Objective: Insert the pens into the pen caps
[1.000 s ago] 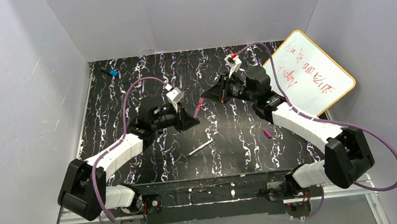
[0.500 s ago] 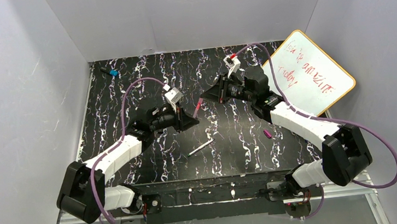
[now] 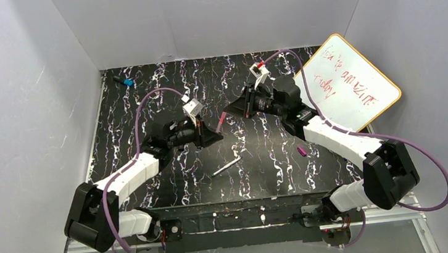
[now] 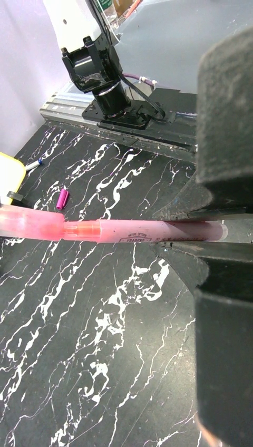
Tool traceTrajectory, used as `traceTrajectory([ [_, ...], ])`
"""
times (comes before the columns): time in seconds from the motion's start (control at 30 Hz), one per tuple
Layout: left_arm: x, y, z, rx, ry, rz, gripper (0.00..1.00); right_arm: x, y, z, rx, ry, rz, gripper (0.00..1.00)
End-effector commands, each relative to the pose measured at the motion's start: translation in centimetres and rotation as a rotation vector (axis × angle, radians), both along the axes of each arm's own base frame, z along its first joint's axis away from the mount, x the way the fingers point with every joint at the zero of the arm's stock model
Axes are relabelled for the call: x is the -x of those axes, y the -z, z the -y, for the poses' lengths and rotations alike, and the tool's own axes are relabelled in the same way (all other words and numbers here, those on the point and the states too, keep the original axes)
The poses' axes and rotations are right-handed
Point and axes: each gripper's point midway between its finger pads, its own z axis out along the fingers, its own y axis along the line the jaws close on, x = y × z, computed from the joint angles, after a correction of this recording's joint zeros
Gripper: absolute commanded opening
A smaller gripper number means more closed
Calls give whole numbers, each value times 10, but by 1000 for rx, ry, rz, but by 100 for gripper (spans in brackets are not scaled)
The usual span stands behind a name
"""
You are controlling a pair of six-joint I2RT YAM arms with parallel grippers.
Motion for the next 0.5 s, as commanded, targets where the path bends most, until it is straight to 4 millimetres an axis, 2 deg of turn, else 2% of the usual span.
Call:
traceTrajectory([
  [0.0,-8,-24,-4,43,-17,79,0,11,-3,-11,-8,-56,10,1],
  [0.33,-23,-43,-4,-9,-12,179,0,30,14,-27,18,-125,-44,1],
  [0.47,-30,-44,-5,-31,-26,210,0,39,17,-35,26,-159,-56,1],
])
